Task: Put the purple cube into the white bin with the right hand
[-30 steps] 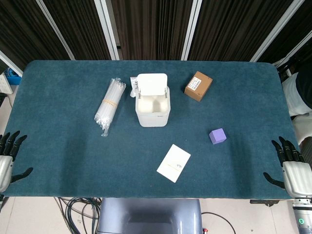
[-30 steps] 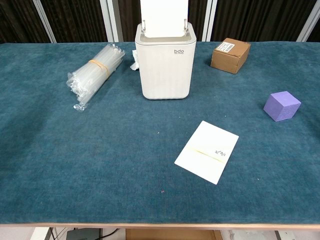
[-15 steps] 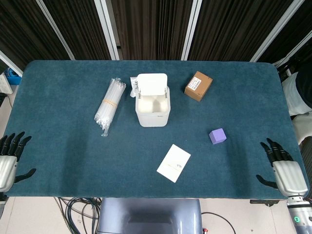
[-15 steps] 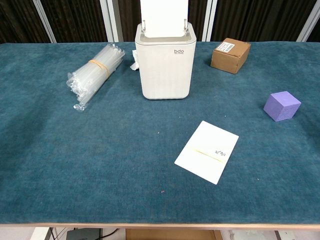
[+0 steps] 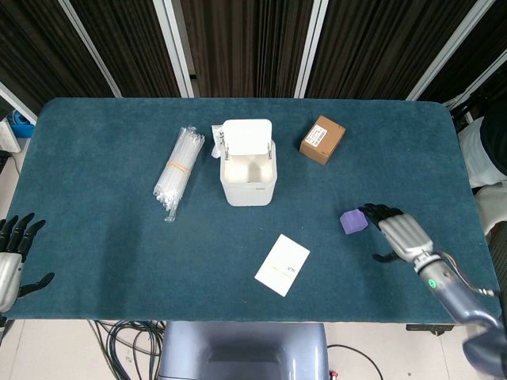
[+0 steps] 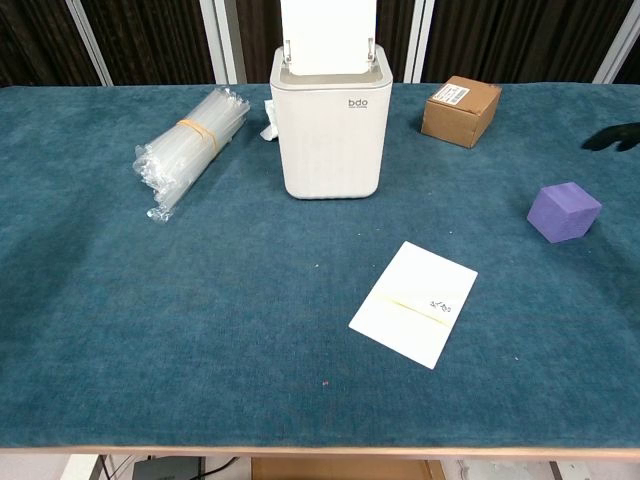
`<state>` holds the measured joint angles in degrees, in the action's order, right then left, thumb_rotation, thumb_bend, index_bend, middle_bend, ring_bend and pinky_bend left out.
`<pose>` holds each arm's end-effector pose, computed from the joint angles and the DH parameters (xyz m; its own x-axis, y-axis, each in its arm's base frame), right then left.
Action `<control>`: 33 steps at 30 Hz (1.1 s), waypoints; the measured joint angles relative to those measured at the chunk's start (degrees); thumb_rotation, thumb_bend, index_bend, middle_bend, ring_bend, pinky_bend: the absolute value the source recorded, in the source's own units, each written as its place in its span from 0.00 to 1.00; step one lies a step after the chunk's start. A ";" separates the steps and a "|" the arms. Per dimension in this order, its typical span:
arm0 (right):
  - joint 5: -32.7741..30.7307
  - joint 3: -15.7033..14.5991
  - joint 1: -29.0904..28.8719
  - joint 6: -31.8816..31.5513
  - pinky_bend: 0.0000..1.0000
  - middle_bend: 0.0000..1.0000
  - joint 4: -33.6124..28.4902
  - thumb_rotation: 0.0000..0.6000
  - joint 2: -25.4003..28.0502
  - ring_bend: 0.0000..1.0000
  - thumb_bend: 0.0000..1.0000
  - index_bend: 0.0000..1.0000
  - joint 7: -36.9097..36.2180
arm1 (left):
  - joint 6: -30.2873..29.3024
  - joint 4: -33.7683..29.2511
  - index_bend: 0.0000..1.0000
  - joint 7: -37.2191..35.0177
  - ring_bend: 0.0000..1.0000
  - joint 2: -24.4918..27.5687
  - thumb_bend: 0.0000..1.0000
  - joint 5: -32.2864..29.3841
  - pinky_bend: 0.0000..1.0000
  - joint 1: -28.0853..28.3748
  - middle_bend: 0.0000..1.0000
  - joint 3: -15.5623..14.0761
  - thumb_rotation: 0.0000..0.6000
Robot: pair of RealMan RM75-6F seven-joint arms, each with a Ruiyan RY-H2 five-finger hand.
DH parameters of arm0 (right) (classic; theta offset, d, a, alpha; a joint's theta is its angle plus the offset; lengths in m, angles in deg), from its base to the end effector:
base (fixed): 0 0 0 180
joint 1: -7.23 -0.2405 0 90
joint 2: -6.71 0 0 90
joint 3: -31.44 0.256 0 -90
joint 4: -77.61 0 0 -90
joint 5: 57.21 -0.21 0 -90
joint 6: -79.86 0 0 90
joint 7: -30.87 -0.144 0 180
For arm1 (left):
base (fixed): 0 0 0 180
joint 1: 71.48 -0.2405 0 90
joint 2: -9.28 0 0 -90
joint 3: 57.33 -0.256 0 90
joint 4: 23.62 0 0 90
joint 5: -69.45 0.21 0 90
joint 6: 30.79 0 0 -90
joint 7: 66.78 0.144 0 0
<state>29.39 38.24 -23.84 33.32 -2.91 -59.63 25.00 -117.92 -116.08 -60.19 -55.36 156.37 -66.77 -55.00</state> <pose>-0.2730 -0.3274 0.1011 0.5635 -0.3436 0.7513 -0.8211 -0.3326 0.4638 -0.3068 0.1781 0.1585 0.4894 -0.0250 0.8717 0.8715 -0.0211 -0.4899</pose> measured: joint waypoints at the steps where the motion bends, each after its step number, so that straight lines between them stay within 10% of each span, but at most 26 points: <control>1: -0.50 0.31 -1.11 1.22 0.24 0.19 1.25 1.00 -1.04 0.17 0.07 0.11 0.08 | 0.05 -0.02 0.18 0.01 0.00 0.02 0.07 -0.06 0.00 0.00 0.14 0.00 1.00; 8: -2.43 1.14 -7.18 7.68 0.27 0.24 9.60 1.00 -7.74 0.22 0.10 0.16 3.17 | -0.14 -0.26 0.19 -0.34 0.00 0.39 0.07 -0.28 0.00 -0.18 0.14 0.09 1.00; 18: -4.31 0.29 -10.48 11.11 0.49 0.54 17.54 1.00 -13.59 0.50 0.39 0.49 5.19 | -0.52 -0.31 0.20 -0.46 0.00 0.64 0.07 0.11 0.00 -0.36 0.14 -0.01 1.00; 33: -2.43 3.86 -6.78 -7.55 0.49 0.52 8.83 1.00 -7.16 0.50 0.40 0.49 -1.39 | -0.65 -0.54 0.20 -0.21 0.00 0.69 0.07 0.00 0.00 -0.51 0.14 0.02 1.00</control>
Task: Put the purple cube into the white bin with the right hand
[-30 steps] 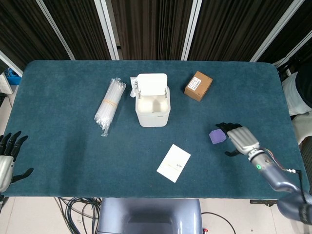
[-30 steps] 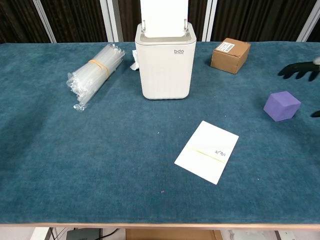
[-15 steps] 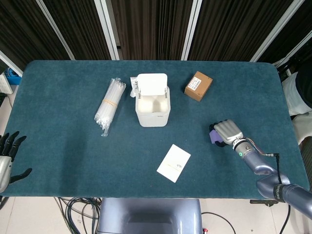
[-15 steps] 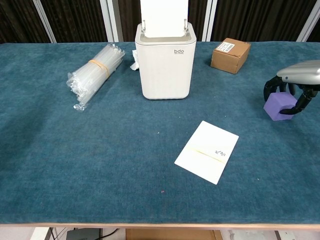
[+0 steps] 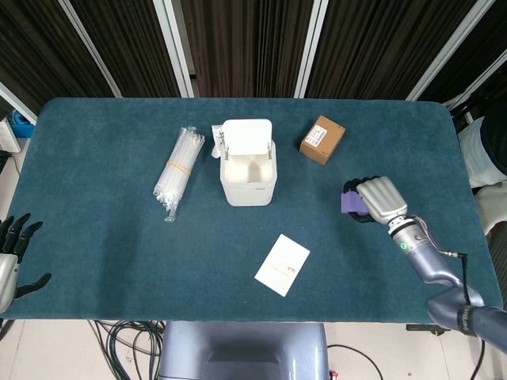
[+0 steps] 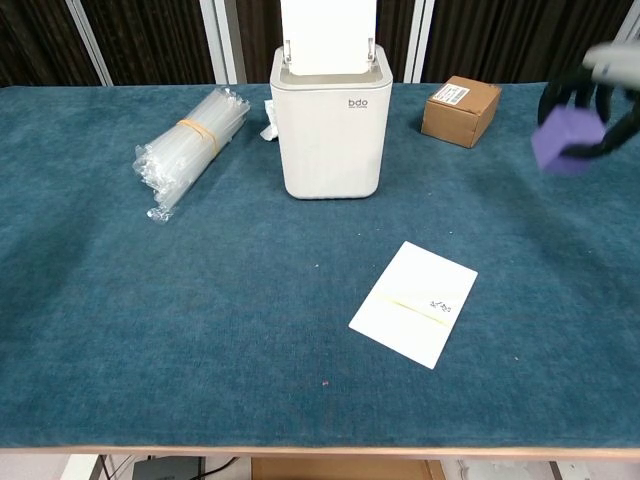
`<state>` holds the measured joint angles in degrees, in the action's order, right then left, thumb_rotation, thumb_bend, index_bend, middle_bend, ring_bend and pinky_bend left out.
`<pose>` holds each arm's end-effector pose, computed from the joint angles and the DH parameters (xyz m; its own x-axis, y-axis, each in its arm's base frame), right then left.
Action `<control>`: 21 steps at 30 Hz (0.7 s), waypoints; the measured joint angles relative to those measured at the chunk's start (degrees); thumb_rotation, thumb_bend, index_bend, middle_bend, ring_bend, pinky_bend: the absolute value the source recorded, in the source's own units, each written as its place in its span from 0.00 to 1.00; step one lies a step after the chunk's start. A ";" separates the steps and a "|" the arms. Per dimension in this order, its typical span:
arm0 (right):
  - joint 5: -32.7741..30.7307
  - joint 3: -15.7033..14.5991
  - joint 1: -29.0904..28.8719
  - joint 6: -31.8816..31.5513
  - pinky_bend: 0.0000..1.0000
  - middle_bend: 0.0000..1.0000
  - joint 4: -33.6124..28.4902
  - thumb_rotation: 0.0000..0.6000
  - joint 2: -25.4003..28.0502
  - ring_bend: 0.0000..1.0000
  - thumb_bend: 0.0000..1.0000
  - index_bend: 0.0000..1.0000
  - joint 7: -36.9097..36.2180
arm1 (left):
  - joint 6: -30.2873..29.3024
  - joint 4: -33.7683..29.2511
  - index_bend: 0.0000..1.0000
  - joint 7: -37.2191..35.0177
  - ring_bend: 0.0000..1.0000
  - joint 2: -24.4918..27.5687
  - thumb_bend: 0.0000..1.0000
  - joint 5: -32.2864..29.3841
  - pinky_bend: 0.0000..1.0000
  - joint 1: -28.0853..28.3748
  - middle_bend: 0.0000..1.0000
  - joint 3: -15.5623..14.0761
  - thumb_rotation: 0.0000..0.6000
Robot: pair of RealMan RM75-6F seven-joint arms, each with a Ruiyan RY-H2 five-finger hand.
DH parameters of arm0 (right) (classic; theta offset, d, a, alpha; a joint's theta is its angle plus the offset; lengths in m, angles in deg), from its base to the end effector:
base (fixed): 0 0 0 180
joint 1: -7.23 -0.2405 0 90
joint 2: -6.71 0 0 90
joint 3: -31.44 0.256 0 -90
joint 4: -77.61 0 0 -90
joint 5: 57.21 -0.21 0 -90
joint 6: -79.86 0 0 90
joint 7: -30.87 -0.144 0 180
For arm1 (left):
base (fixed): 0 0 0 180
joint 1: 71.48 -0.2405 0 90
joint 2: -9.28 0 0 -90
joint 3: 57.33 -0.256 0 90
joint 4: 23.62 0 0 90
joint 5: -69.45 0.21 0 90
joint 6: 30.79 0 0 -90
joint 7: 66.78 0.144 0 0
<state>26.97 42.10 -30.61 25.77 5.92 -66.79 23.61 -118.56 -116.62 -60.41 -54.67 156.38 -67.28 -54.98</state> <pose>-0.2271 -0.3854 0.1033 0.5108 -0.1153 0.8519 -0.8182 -0.3693 0.4406 -0.3068 0.1754 0.1630 0.4882 -0.0322 0.8721 0.8723 -0.0126 -0.4888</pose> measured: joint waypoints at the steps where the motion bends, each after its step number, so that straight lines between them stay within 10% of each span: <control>1: 0.40 0.51 0.39 -1.95 0.49 0.52 -1.94 1.00 1.19 0.50 0.40 0.49 -0.82 | -0.02 -0.04 0.20 -0.05 0.00 0.01 0.07 0.02 0.00 -0.01 0.14 0.00 1.00; 9: 1.37 7.05 -2.56 -4.95 0.49 0.52 -13.24 1.00 8.51 0.50 0.40 0.49 -2.80 | -0.01 -0.11 0.20 -0.60 0.00 0.21 0.07 0.27 0.00 -0.06 0.14 -0.13 1.00; 21: -10.44 12.99 -20.51 13.04 0.49 0.48 -7.01 1.00 0.98 0.47 0.38 0.47 5.84 | -0.19 0.01 0.20 -0.96 0.00 -0.03 0.07 0.30 0.00 -0.09 0.14 -0.01 1.00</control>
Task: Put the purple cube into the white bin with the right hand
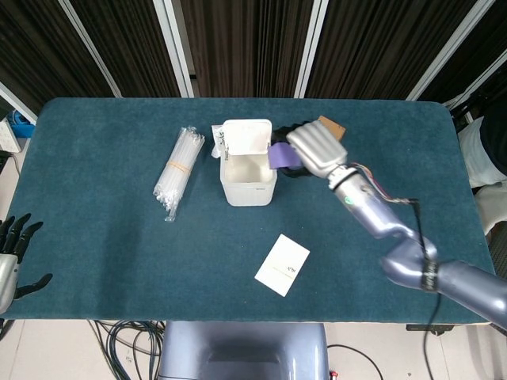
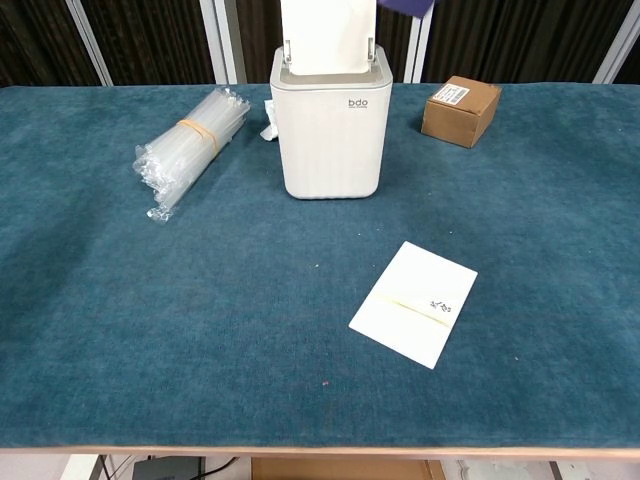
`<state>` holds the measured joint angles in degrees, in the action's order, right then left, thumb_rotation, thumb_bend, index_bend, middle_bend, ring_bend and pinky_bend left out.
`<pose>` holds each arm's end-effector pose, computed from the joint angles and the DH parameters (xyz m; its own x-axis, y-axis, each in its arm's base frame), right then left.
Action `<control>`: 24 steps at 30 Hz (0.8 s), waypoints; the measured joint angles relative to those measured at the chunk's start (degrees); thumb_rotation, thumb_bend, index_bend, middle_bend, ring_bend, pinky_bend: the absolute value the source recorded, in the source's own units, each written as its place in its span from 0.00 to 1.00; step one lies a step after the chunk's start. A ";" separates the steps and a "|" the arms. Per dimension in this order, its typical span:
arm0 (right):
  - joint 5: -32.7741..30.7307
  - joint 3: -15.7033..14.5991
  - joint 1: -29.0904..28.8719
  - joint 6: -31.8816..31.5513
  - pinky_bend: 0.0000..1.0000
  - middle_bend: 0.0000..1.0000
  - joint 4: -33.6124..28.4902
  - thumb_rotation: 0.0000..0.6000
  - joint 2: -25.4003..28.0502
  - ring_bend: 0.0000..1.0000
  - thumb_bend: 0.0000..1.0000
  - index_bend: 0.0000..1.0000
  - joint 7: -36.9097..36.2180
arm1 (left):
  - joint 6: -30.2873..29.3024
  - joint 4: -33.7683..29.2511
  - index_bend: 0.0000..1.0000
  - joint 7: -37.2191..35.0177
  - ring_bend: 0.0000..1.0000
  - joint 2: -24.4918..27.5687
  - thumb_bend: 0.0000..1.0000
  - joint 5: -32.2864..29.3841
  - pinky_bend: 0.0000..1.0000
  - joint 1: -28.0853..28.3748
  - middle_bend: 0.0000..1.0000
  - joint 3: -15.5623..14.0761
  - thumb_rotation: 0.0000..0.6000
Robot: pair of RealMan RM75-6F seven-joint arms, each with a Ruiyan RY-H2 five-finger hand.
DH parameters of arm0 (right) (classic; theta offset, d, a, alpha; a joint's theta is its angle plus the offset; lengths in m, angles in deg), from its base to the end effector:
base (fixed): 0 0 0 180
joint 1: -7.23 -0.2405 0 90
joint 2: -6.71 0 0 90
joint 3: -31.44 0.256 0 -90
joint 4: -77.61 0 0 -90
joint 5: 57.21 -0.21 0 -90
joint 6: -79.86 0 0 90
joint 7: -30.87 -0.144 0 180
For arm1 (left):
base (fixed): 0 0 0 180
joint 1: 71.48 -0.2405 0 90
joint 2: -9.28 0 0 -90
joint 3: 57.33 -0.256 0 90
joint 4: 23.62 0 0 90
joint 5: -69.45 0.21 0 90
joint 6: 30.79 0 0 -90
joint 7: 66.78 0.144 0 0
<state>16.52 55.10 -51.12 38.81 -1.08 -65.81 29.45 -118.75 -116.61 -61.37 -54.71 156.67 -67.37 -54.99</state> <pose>-0.0353 -0.4506 0.1103 0.4172 -0.0467 0.9076 -0.7550 -0.5737 0.3176 -0.3062 0.1748 0.1629 0.4732 -0.0348 0.8803 0.8804 -0.0165 -0.4740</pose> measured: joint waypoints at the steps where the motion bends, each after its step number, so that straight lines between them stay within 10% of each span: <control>1: -0.87 0.13 -1.22 1.11 0.49 0.47 1.02 1.00 -0.96 0.46 0.37 0.46 0.91 | 0.02 -0.01 0.20 -0.05 0.00 0.01 0.07 0.01 0.00 0.00 0.14 -0.01 1.00; 5: -5.03 0.22 -5.66 5.08 0.48 0.42 5.14 1.00 -4.71 0.41 0.31 0.38 4.83 | 0.10 -0.03 0.20 -0.50 0.00 0.17 0.07 0.19 0.00 0.03 0.14 -0.10 1.00; 12: -11.33 -1.97 -9.41 10.80 0.40 0.03 7.42 1.00 -7.36 0.15 0.00 0.01 10.46 | 0.23 -0.03 0.20 -1.29 0.00 0.50 0.07 0.50 0.00 0.06 0.14 -0.25 1.00; 24: -24.81 -6.02 -12.02 10.36 0.40 0.09 3.58 1.00 -3.41 0.18 0.00 0.00 17.39 | 0.30 0.03 0.20 -1.08 0.00 0.48 0.07 0.36 0.00 0.08 0.14 -0.19 1.00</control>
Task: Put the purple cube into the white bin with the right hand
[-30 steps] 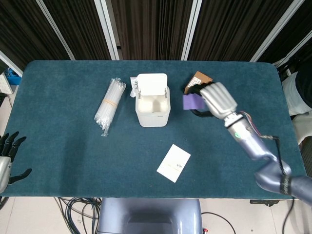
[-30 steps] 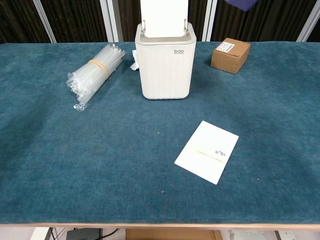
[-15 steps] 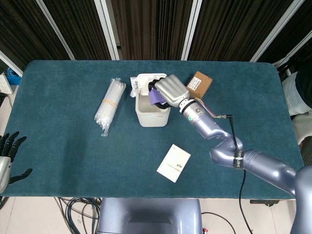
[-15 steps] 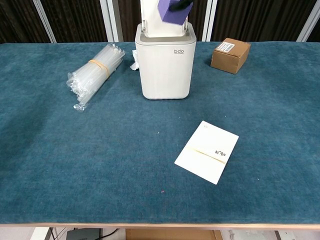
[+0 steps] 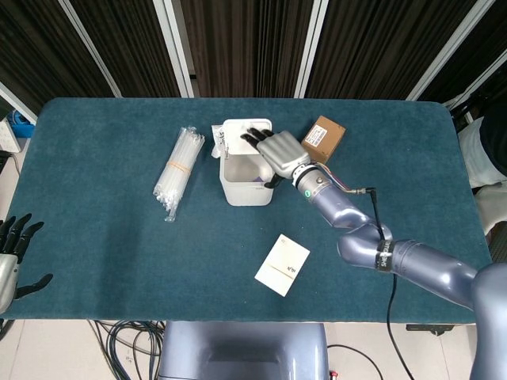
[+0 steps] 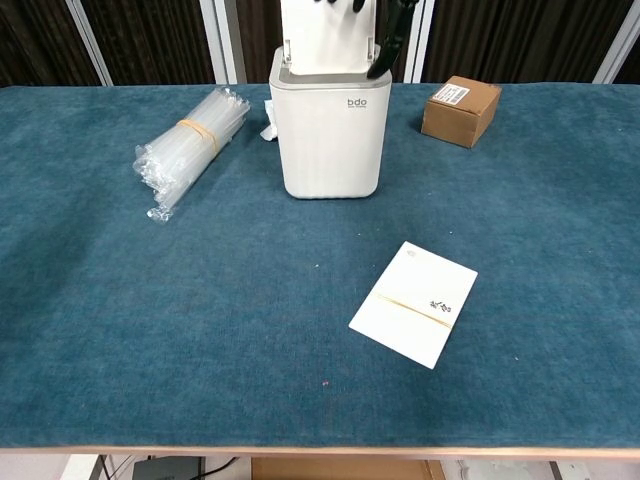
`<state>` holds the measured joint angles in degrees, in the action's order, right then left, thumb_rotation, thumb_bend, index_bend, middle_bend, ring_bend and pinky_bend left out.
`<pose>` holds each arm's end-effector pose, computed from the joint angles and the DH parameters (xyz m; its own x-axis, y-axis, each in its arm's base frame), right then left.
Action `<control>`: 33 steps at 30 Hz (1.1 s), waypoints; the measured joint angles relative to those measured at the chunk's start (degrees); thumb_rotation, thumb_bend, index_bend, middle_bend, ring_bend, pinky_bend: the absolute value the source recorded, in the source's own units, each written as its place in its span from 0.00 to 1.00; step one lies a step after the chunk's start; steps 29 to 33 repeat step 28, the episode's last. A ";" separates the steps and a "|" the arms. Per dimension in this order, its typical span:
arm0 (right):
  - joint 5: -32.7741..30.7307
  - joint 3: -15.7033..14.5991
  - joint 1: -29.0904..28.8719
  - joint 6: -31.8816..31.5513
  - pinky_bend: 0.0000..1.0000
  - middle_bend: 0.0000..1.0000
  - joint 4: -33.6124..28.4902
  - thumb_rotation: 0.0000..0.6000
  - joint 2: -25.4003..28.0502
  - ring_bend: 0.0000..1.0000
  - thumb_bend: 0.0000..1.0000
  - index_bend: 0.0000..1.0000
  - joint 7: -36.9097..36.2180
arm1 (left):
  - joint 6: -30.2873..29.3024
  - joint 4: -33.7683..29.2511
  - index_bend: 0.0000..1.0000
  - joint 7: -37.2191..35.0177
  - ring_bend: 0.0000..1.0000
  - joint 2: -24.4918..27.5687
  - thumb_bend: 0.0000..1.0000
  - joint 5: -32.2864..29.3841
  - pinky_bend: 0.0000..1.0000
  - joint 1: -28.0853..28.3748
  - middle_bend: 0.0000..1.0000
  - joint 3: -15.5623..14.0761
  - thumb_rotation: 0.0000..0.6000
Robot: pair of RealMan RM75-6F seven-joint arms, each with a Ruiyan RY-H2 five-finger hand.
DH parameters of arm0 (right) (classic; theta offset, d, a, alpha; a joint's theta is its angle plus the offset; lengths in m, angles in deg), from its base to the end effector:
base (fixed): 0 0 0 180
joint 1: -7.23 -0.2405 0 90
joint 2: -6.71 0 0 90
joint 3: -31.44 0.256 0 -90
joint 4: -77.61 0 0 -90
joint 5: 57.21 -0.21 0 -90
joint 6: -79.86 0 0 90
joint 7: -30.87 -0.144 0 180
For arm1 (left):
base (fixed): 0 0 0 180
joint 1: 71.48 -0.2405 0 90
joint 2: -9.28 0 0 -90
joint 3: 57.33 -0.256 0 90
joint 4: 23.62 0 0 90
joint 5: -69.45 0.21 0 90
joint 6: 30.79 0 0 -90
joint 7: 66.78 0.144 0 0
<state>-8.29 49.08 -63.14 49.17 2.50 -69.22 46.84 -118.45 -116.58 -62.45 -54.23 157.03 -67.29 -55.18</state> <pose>-0.0111 -0.4681 0.0645 0.5605 -0.2036 0.8027 -0.7587 -0.5147 0.3993 -0.3065 0.1746 0.1641 0.4650 -0.0277 0.8849 0.8846 -0.0248 -0.4656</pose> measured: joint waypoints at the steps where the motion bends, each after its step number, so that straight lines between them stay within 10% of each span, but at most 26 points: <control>1: -0.19 -0.05 0.44 -1.28 0.40 0.09 -1.49 1.00 1.06 0.18 0.00 0.00 0.15 | 0.01 -0.01 0.20 0.05 0.00 0.02 0.07 -0.02 0.00 0.00 0.14 0.00 1.00; 8: 0.84 -0.76 7.38 -7.49 0.38 0.09 -16.36 1.00 11.86 0.17 0.00 0.03 -1.49 | -0.02 -0.15 0.20 0.48 0.00 -0.12 0.07 -0.21 0.00 -0.02 0.14 0.09 1.00; 16: 14.12 -6.85 30.71 -25.09 0.34 0.10 -36.66 1.00 31.72 0.16 0.06 0.06 -6.78 | -0.28 -0.22 0.20 0.76 0.00 -0.20 0.07 -0.18 0.00 -0.08 0.14 0.19 1.00; 24: 28.50 -16.77 55.91 -54.62 0.26 0.07 -31.11 1.00 26.99 0.12 0.07 0.06 -7.30 | -1.44 0.45 0.18 0.10 0.00 -0.98 0.07 0.53 0.00 -0.12 0.14 0.58 1.00; 33: 31.27 -19.57 60.96 -59.96 0.26 0.07 -23.84 1.00 19.69 0.11 0.07 0.06 -5.96 | -1.92 1.49 0.18 -0.54 0.00 -1.59 0.07 1.08 0.00 0.01 0.14 0.77 1.00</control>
